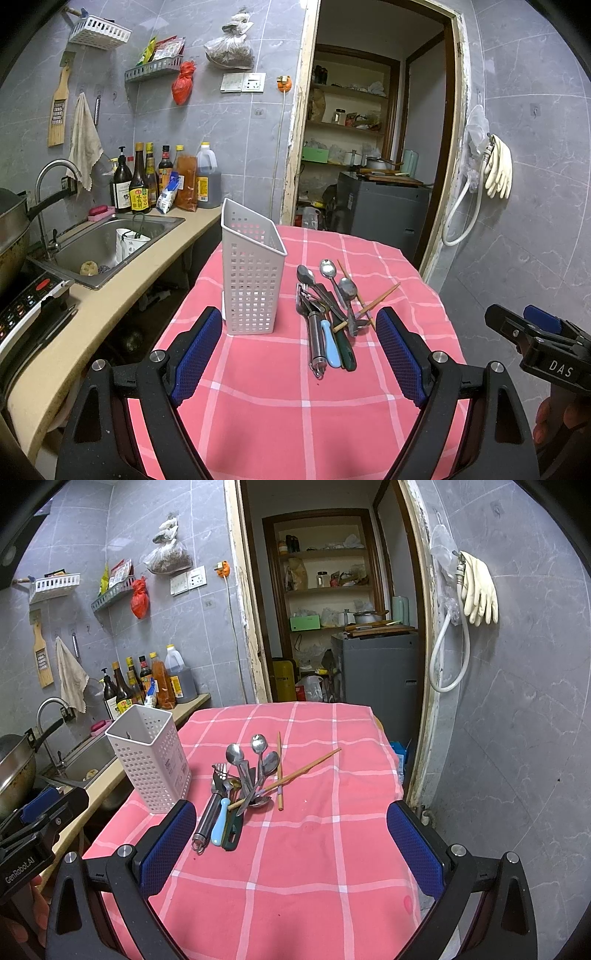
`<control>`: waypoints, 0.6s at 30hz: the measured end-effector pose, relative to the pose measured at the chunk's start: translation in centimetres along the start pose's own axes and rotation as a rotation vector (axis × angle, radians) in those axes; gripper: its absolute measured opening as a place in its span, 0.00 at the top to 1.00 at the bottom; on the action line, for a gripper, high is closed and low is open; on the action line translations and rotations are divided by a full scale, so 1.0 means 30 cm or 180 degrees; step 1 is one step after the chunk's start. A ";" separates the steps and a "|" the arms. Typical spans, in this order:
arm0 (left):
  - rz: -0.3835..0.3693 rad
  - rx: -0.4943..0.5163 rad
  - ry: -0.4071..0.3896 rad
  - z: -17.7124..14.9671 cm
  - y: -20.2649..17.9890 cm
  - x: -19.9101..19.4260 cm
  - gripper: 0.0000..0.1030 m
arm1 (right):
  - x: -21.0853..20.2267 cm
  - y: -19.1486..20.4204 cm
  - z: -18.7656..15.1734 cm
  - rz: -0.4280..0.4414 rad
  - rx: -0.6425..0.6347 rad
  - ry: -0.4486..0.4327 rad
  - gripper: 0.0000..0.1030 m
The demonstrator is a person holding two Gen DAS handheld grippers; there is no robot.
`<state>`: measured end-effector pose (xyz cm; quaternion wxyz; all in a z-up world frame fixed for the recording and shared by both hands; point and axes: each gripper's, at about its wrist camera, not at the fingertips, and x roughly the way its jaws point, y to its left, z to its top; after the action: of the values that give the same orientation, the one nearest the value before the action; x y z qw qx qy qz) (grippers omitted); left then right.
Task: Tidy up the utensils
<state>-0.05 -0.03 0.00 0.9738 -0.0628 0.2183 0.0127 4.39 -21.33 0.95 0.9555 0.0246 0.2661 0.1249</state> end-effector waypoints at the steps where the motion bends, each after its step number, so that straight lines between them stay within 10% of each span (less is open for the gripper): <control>1: 0.0001 -0.0001 -0.0003 0.000 0.001 0.000 0.21 | 0.000 -0.001 0.000 -0.0001 -0.0001 0.0000 0.00; 18: -0.0003 0.0004 0.0013 -0.009 0.030 0.050 0.21 | 0.022 -0.016 -0.001 0.0007 0.0000 0.0018 0.00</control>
<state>1.14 0.81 -0.98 0.9734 -0.0623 0.2203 0.0120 5.04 -21.62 0.54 0.9546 0.0246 0.2688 0.1261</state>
